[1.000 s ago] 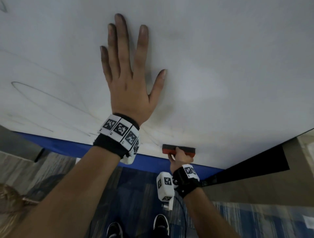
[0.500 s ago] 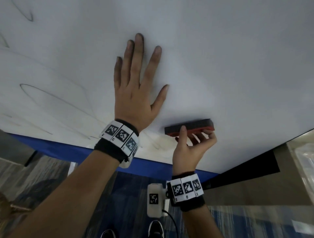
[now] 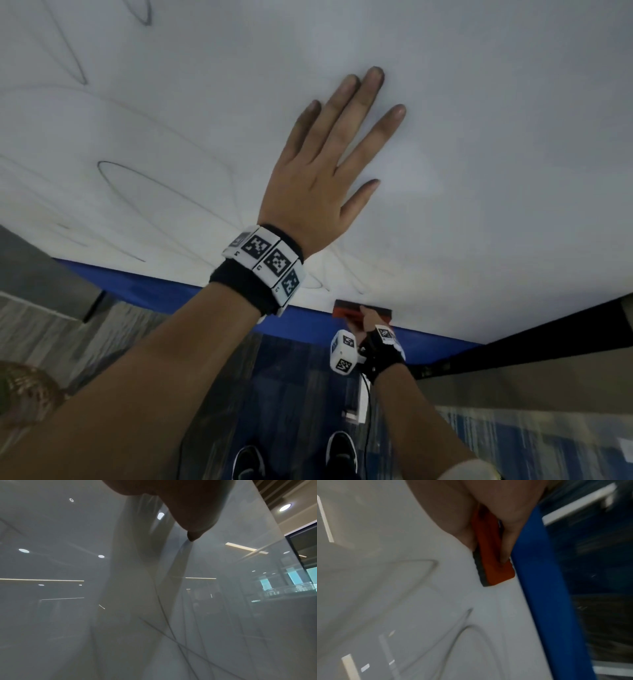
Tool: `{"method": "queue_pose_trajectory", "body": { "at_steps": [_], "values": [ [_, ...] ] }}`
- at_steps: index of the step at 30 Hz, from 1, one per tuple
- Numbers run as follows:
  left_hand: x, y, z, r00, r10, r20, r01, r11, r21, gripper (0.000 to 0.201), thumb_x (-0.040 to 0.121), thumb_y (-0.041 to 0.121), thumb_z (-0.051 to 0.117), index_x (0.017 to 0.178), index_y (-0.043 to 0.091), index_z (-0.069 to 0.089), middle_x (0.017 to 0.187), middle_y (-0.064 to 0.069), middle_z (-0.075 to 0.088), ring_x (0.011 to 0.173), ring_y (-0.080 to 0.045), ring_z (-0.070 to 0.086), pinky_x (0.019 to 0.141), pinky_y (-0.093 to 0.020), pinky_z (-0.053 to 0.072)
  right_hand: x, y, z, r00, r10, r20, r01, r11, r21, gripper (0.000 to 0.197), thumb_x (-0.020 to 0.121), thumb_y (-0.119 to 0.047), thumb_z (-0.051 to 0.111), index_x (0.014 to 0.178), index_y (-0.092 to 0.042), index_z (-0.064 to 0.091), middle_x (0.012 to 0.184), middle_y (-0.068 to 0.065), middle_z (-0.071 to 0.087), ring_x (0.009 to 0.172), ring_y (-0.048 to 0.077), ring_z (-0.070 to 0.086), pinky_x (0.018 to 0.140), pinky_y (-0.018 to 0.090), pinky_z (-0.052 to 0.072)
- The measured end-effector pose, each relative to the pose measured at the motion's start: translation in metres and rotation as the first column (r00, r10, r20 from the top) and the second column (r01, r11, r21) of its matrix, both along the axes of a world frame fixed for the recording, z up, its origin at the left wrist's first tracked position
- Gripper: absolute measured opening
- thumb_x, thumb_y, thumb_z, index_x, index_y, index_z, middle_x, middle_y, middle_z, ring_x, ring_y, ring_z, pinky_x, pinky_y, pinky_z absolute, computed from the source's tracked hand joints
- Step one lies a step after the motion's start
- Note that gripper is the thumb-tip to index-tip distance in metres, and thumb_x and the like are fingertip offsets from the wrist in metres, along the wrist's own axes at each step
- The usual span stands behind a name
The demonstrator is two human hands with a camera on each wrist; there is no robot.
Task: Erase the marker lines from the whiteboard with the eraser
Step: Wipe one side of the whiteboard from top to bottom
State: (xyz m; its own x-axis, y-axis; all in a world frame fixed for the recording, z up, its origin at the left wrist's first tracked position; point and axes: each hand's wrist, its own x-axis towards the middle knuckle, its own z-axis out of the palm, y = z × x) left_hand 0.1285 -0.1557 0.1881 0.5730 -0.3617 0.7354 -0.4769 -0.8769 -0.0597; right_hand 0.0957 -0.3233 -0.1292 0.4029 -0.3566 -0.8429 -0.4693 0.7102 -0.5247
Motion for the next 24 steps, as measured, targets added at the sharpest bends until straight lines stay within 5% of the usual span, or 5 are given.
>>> {"method": "queue_pose_trajectory", "body": {
  "at_steps": [3, 7, 12, 18, 24],
  "values": [
    [0.002, -0.002, -0.002, 1.000, -0.002, -0.009, 0.002, 1.000, -0.020, 0.065, 0.100, 0.038, 0.059, 0.157, 0.017, 0.036, 0.163, -0.020, 0.031, 0.153, -0.034, 0.026, 0.127, -0.047, 0.018, -0.008, 0.015, 0.099, 0.965, -0.157, 0.208, 0.183, 0.977, -0.112, 0.050, 0.090, 0.008, 0.069, 0.127, -0.006, 0.039, 0.128, 0.024, 0.056, 0.102, 0.038, 0.065, 0.077, 0.051, 0.061],
    [0.002, -0.010, -0.006, 1.000, -0.022, -0.014, 0.020, 0.997, -0.080, 0.066, 0.099, 0.036, 0.063, 0.156, 0.015, 0.038, 0.163, -0.021, 0.032, 0.152, -0.035, 0.026, 0.126, -0.049, 0.017, -0.016, 0.026, 0.173, 0.868, -0.062, 0.493, 0.196, 0.954, -0.227, 0.047, 0.094, -0.002, 0.069, 0.117, -0.019, 0.031, 0.128, 0.017, 0.051, 0.113, 0.032, 0.064, 0.082, 0.044, 0.063],
    [0.009, -0.001, -0.007, 0.998, -0.056, 0.025, 0.057, 0.997, -0.055, 0.064, 0.101, 0.041, 0.061, 0.156, 0.017, 0.040, 0.162, -0.019, 0.035, 0.152, -0.032, 0.029, 0.125, -0.047, 0.020, -0.013, 0.034, 0.160, 0.890, -0.060, 0.453, 0.209, 0.935, -0.287, 0.047, 0.095, -0.004, 0.069, 0.117, -0.019, 0.031, 0.130, 0.017, 0.052, 0.114, 0.031, 0.063, 0.078, 0.037, 0.063],
    [0.014, 0.001, -0.012, 0.997, -0.064, 0.049, 0.066, 0.997, -0.042, 0.063, 0.103, 0.043, 0.058, 0.157, 0.019, 0.037, 0.163, -0.016, 0.035, 0.152, -0.030, 0.028, 0.126, -0.044, 0.019, -0.017, 0.039, 0.119, 0.977, -0.148, 0.154, 0.176, 0.966, -0.189, 0.051, 0.091, 0.011, 0.066, 0.117, -0.014, 0.031, 0.147, 0.026, 0.041, 0.119, 0.041, 0.056, 0.084, 0.053, 0.056],
    [0.015, -0.002, -0.015, 0.998, -0.045, 0.052, 0.048, 0.997, -0.054, 0.065, 0.103, 0.044, 0.059, 0.157, 0.019, 0.035, 0.163, -0.016, 0.033, 0.152, -0.029, 0.024, 0.126, -0.047, 0.017, -0.017, 0.033, 0.195, 0.810, 0.111, 0.576, 0.249, 0.824, -0.509, 0.050, 0.091, -0.004, 0.073, 0.117, -0.025, 0.036, 0.128, 0.014, 0.054, 0.113, 0.027, 0.063, 0.088, 0.043, 0.061]
  ]
}}
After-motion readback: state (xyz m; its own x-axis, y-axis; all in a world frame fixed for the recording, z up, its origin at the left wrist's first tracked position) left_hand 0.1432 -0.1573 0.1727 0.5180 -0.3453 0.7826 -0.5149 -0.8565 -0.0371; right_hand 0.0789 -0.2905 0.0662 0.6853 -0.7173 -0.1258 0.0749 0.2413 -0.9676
